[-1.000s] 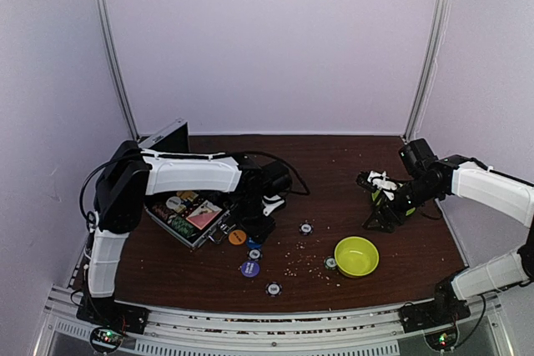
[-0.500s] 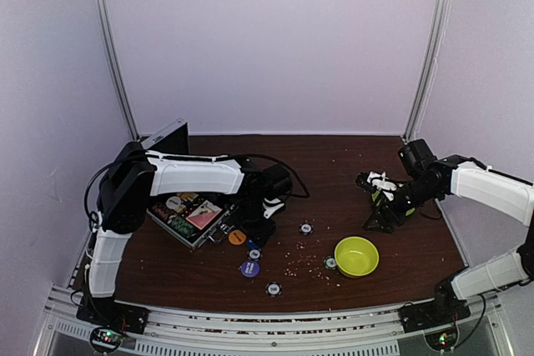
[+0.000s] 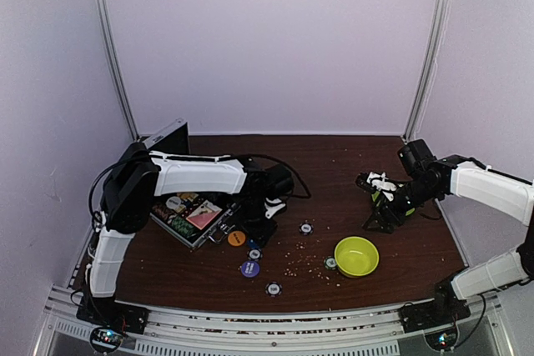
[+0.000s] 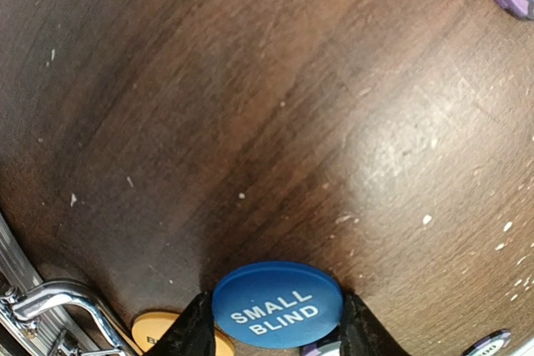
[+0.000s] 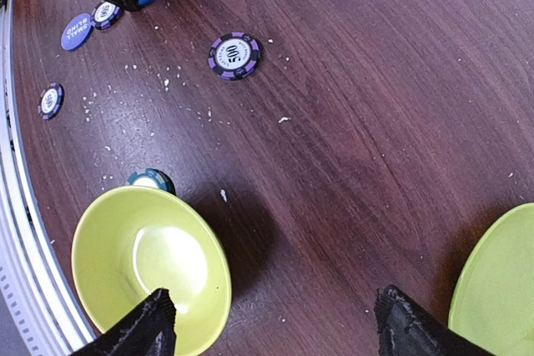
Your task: Pack up texas hold em set
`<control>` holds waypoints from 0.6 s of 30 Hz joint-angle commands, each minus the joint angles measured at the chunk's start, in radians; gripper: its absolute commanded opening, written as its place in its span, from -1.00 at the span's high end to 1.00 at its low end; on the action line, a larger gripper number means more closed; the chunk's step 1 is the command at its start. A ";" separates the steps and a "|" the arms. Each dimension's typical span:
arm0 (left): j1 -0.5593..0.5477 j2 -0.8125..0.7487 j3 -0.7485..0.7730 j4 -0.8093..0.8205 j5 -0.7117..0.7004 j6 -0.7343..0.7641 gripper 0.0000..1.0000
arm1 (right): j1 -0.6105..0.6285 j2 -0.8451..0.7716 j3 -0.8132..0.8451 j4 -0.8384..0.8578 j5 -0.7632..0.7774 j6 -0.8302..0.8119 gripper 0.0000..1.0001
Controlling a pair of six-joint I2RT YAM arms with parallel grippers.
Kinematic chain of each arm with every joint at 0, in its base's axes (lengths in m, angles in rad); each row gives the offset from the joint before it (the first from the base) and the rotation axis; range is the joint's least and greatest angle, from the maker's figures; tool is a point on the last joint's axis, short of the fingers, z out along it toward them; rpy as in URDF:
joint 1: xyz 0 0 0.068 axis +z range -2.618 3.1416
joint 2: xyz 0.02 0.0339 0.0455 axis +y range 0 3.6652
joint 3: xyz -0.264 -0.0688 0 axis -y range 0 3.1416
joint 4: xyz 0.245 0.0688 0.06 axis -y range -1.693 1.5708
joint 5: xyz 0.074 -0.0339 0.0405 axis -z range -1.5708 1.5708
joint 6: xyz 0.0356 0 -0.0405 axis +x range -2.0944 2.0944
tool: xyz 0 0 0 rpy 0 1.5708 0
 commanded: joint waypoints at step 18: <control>0.065 -0.226 -0.008 -0.090 -0.239 0.033 0.10 | 0.006 0.019 0.027 -0.007 0.015 -0.016 -0.66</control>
